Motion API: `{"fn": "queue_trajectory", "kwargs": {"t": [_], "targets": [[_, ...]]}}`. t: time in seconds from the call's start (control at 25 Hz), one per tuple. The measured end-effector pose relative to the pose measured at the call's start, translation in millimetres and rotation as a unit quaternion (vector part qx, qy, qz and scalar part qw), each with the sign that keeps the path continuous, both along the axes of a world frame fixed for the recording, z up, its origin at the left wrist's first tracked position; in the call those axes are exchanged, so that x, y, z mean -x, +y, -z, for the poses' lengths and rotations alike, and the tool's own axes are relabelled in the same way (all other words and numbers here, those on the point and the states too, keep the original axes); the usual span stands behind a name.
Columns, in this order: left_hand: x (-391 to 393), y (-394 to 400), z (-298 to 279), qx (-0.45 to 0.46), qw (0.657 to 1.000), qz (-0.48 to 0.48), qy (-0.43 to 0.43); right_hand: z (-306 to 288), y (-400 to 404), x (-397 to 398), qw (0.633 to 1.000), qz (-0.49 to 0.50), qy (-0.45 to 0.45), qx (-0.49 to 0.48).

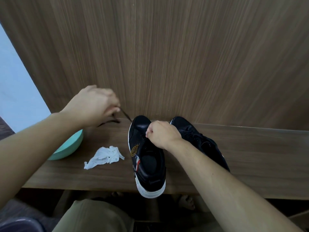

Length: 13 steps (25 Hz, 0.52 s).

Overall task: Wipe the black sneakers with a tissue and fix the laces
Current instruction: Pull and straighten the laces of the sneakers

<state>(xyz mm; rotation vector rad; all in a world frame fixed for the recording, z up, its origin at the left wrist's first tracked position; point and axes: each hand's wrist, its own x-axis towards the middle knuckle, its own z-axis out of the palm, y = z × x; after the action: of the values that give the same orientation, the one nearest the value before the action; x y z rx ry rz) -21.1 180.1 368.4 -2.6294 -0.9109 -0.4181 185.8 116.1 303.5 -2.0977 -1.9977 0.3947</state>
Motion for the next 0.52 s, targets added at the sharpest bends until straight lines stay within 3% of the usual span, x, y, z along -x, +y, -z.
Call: {"fn": "queue_trajectory", "kwargs": {"t": [0.08,0.16,0.4,0.48,0.52], "targets": [[-22.9,2.8,-19.8,0.035,0.998,-0.027,-0.050,-4.9,-2.1,0.7,0.997,-0.050,-0.055,-0.023],[-47.3,8.2,-35.6,0.044,0.994,-0.087,-0.041,-9.2,-4.0,-3.3,0.994,-0.088,-0.067,-0.021],[-77.2,12.5,-34.1,0.016,0.983,-0.114,-0.143,-4.5,-8.1,-8.0,0.996,-0.070,-0.003,-0.058],[-70.7,5.9,-18.8,0.140,0.977,-0.079,-0.137,-1.2,-7.2,-9.6,0.996,-0.035,0.068,-0.034],[-67.9,0.0,-7.0,0.234,0.966,-0.069,-0.082,-0.5,-6.2,-11.3,0.994,-0.019,0.105,-0.018]]}}
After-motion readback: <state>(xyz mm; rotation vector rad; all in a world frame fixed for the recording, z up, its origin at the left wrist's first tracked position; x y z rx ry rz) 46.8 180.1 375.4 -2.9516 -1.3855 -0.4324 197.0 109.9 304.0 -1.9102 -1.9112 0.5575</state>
